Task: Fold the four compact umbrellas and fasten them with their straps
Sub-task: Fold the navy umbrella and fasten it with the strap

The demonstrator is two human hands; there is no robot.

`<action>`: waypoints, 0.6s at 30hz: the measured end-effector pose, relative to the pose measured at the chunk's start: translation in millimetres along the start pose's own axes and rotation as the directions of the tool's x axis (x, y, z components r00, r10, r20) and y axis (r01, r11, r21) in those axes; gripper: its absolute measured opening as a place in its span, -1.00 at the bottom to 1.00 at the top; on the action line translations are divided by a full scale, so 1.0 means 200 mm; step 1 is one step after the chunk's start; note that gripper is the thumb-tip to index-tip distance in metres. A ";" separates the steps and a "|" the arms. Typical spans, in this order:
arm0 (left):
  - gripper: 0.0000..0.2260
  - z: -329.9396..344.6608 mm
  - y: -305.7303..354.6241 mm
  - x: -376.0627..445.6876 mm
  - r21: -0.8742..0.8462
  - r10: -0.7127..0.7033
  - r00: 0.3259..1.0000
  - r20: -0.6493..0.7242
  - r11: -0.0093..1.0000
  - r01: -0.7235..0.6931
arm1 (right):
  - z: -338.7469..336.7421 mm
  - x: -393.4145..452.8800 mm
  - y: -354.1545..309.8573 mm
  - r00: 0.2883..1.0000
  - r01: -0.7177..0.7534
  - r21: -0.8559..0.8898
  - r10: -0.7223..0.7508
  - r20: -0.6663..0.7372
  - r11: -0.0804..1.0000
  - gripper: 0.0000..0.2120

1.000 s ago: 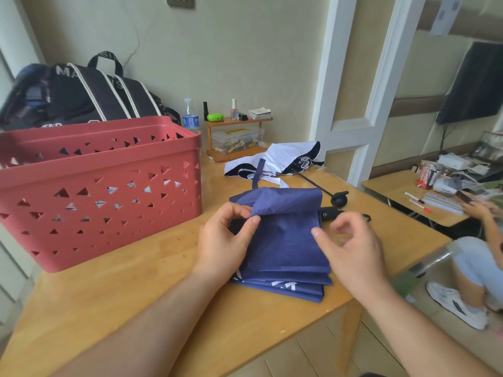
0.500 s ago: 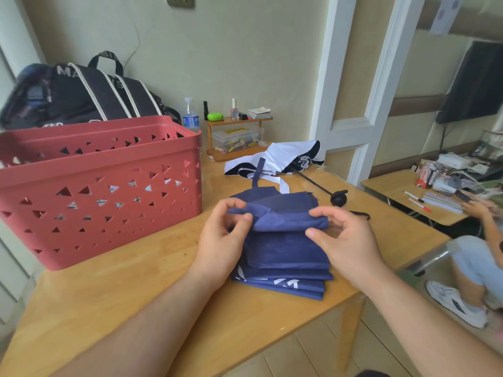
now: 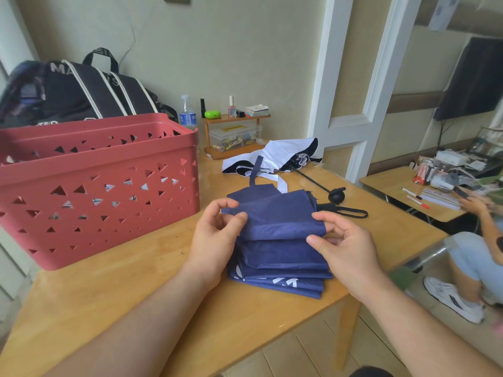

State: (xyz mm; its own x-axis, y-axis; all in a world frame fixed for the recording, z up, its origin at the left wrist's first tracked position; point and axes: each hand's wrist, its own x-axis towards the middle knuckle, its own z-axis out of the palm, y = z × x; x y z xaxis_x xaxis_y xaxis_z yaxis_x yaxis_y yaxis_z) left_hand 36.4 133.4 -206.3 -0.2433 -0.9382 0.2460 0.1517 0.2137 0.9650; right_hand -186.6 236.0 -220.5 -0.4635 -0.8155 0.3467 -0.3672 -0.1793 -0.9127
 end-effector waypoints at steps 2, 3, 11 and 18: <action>-0.82 -0.02 0.01 0.01 0.000 0.012 0.999 0.046 1.000 -0.012 | 0.00 0.00 0.00 1.000 -0.002 -0.045 0.002 -0.007 0.999 -0.56; -0.80 -0.04 0.01 0.01 0.017 0.026 0.996 0.086 0.999 -0.027 | 0.00 0.00 -0.01 1.000 -0.001 -0.066 0.001 -0.009 0.998 -0.56; -0.60 -0.10 0.02 0.03 0.557 0.141 0.964 0.225 0.794 -0.245 | -0.01 0.00 -0.02 0.999 0.021 -0.152 -0.028 -0.041 0.988 -0.65; -0.71 -0.13 -0.06 -0.04 0.694 0.300 0.899 0.318 0.573 -0.436 | -0.05 -0.05 0.02 0.952 0.304 -0.479 -0.282 0.120 0.823 -0.73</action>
State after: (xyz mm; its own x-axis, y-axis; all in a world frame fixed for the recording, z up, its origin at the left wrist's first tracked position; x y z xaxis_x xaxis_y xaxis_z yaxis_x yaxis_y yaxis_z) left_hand 62.1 130.8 -221.9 -0.4779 -0.6931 0.5396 -0.4715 0.7207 0.5082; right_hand -191.3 249.1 -225.9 -0.2409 -0.7919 0.5611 -0.8297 -0.1318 -0.5424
